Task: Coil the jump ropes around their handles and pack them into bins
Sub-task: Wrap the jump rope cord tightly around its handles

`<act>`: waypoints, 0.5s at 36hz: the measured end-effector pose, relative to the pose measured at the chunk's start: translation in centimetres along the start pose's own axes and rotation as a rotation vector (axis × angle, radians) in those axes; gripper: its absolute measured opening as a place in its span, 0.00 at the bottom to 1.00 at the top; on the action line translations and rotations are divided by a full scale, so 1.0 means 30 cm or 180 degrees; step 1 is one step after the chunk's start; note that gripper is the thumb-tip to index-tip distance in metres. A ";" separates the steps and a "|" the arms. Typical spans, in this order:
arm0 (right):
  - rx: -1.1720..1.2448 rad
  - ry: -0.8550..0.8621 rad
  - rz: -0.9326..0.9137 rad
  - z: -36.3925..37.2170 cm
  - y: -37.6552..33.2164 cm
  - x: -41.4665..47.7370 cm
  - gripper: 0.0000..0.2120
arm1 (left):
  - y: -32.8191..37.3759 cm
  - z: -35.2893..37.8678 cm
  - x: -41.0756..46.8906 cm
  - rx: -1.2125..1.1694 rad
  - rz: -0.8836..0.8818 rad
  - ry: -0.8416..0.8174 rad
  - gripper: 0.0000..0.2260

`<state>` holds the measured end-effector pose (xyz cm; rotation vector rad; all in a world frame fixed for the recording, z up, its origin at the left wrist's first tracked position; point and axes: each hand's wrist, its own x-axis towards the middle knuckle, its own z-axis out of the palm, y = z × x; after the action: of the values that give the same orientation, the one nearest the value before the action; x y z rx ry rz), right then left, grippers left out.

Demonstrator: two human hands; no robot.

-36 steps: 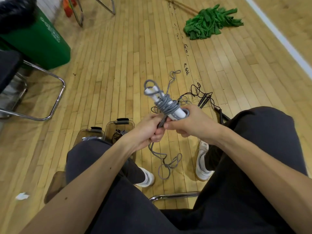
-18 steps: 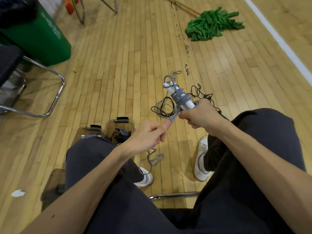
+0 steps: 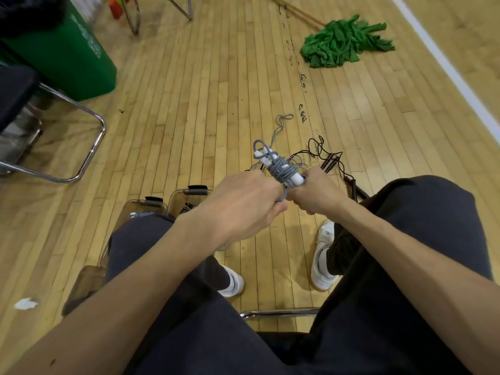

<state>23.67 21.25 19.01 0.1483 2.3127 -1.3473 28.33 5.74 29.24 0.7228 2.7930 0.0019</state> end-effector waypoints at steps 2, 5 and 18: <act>-0.0153 -0.0263 0.0091 0.009 -0.003 -0.009 0.06 | -0.010 -0.025 0.008 0.0143 0.0070 -0.0035 0.21; -0.0499 -0.0868 0.0350 0.011 -0.016 -0.031 0.07 | -0.029 -0.046 0.028 0.0258 0.0240 -0.0147 0.20; -0.1102 -0.1989 0.0505 0.012 -0.025 -0.079 0.10 | -0.048 -0.083 0.125 0.0470 0.0543 -0.0259 0.21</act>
<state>25.68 20.89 20.50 -0.1744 1.9042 -0.7527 23.86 6.44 30.64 0.9716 2.6666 -0.1995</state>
